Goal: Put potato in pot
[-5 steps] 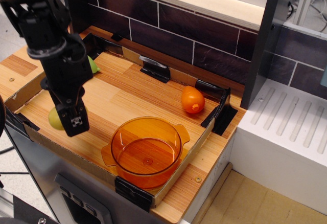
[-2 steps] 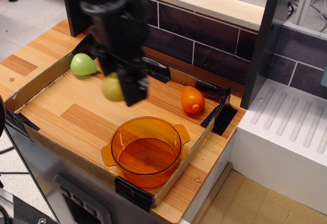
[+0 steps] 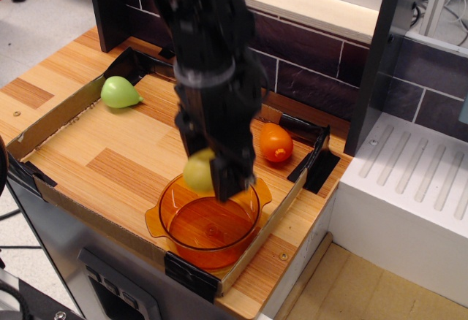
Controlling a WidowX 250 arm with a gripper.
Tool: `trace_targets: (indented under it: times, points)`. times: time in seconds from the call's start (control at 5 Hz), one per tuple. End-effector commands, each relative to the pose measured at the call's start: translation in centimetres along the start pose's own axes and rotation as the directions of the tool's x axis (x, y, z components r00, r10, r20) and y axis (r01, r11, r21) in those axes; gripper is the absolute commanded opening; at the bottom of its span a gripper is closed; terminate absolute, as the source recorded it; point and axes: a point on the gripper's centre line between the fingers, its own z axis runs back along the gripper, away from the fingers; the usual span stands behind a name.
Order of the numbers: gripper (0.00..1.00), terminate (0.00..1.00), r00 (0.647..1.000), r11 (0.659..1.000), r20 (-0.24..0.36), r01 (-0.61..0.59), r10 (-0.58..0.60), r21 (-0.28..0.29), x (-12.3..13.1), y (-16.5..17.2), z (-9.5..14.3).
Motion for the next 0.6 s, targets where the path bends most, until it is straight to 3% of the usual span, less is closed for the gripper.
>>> trace_targets:
  times: [0.0,0.2,0.4]
  points:
    - [1.0,0.0,1.0,1.0,0.028,-0.005,0.005,0.002,-0.1,0.4,-0.5]
    - [1.0,0.0,0.998,0.998,0.042,-0.045,0.046,-0.032,0.2,1.1,0.9]
    - [1.0,0.0,0.992,0.996,0.09,-0.081,0.083,-0.024,0.8,1.7,3.1]
